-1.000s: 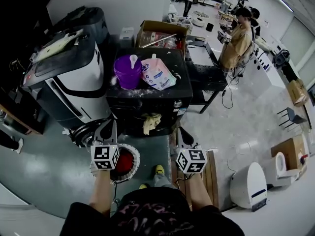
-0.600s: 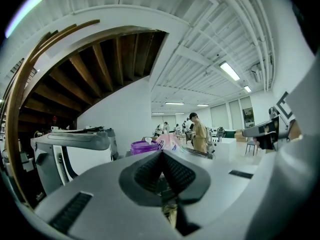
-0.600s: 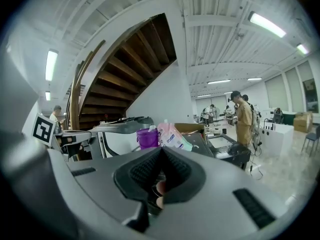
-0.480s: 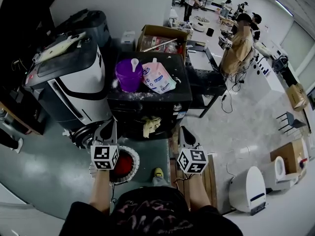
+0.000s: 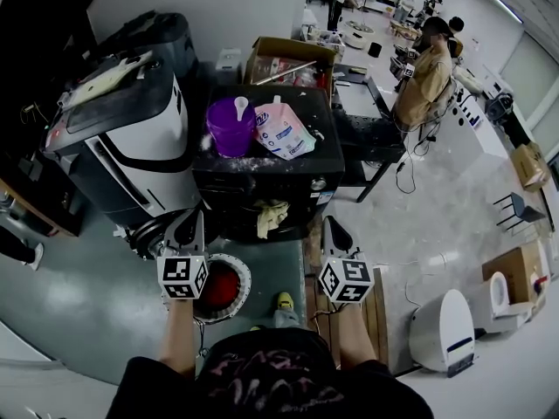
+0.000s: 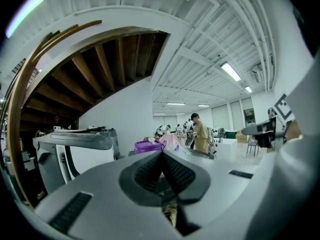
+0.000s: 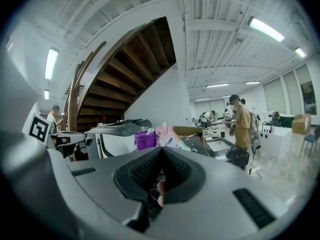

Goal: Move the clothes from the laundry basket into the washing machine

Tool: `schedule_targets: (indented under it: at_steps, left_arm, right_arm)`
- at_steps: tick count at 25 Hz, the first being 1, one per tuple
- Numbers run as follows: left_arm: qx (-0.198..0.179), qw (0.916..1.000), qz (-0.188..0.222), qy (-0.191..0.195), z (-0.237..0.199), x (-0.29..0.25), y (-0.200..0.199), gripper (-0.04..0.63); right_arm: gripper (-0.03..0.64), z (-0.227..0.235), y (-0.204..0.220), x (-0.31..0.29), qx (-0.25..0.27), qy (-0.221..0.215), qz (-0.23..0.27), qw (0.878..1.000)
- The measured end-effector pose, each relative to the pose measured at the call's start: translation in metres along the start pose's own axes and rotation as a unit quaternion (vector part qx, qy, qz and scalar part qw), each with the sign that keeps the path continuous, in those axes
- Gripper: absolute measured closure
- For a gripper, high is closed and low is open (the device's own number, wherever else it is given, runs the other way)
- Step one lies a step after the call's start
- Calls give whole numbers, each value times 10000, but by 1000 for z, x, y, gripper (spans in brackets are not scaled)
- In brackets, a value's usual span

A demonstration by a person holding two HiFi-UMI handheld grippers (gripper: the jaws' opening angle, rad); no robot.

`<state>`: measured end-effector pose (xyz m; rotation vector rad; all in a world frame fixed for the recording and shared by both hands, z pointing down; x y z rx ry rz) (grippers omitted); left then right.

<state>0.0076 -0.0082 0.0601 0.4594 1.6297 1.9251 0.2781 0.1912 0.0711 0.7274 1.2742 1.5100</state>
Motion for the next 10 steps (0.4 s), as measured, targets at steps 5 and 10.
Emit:
schedule_targets:
  at_steps: [5,10]
  left_arm:
    - [1,10000,-9,-23,-5,2,0,583]
    - [-31,10000,30,-22,-7,3,-1,583]
  right_arm:
    - [614,-4,-5,0,133,-21,43,9999]
    - [614,-4,-6,0,258,-21,34,9997]
Point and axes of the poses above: the fingertips, and each gripper's own axes: x backward along the fingers, z to its right, y out of its underside, the point moved 4 cm from there along x, backward along the fingers, and after that the axes turned 8 degrees about -x, right-handed, at the moved point
